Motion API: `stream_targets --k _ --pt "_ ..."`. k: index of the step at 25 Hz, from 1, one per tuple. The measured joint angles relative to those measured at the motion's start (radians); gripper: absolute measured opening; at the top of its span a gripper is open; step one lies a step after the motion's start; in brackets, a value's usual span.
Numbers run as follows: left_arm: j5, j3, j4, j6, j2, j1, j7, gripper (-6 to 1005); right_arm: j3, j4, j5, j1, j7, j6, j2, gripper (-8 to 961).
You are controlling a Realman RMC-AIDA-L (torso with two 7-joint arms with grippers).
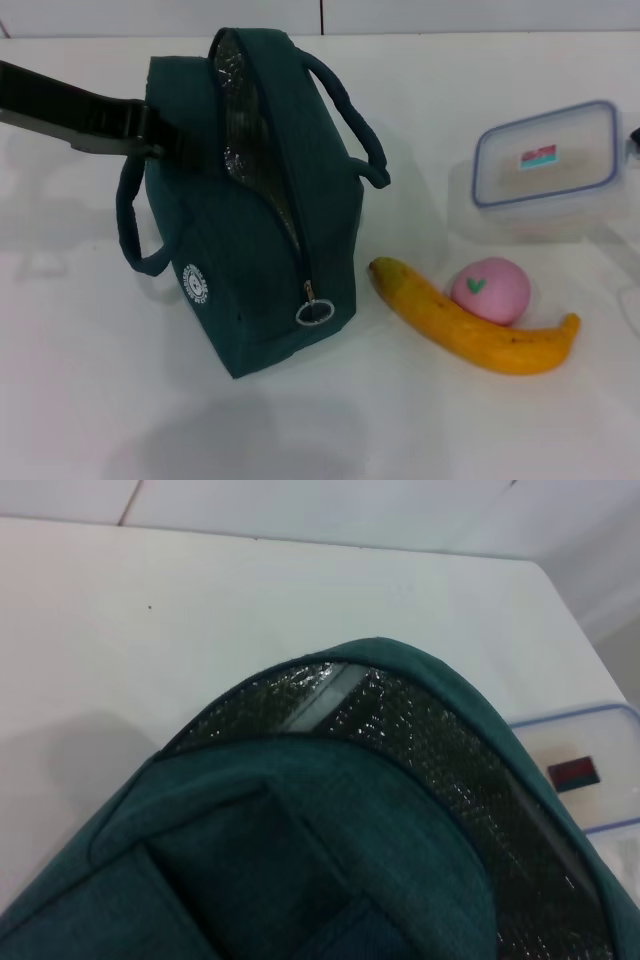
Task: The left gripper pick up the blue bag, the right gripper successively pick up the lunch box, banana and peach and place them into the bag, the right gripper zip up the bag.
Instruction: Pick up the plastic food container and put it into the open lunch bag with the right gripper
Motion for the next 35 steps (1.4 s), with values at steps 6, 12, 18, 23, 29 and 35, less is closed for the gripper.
stream_targets --k 6,12,18,23,29,35 --pt "0.0 0.002 0.0 0.023 0.003 -0.004 -0.008 31 0.0 0.003 0.06 -0.017 0.013 -0.066 0.001 110" --pt "-0.001 0.003 0.0 0.031 0.003 -0.01 -0.008 31 -0.001 0.013 0.099 0.0 0.037 -0.168 0.007 114" --pt "-0.001 0.017 0.001 0.039 0.003 -0.027 -0.008 31 -0.004 0.028 0.105 0.073 0.05 -0.244 0.013 118" --pt "0.007 0.048 0.001 0.039 0.0 -0.045 -0.009 31 0.0 0.042 0.126 0.149 0.051 -0.277 0.019 121" --pt "0.008 0.073 -0.002 0.039 -0.004 -0.069 -0.01 32 -0.008 0.075 0.172 0.284 0.051 -0.3 0.021 124" --pt "0.009 0.108 0.0 0.037 -0.008 -0.088 -0.007 32 -0.03 0.103 0.161 0.389 0.051 -0.282 0.024 128"
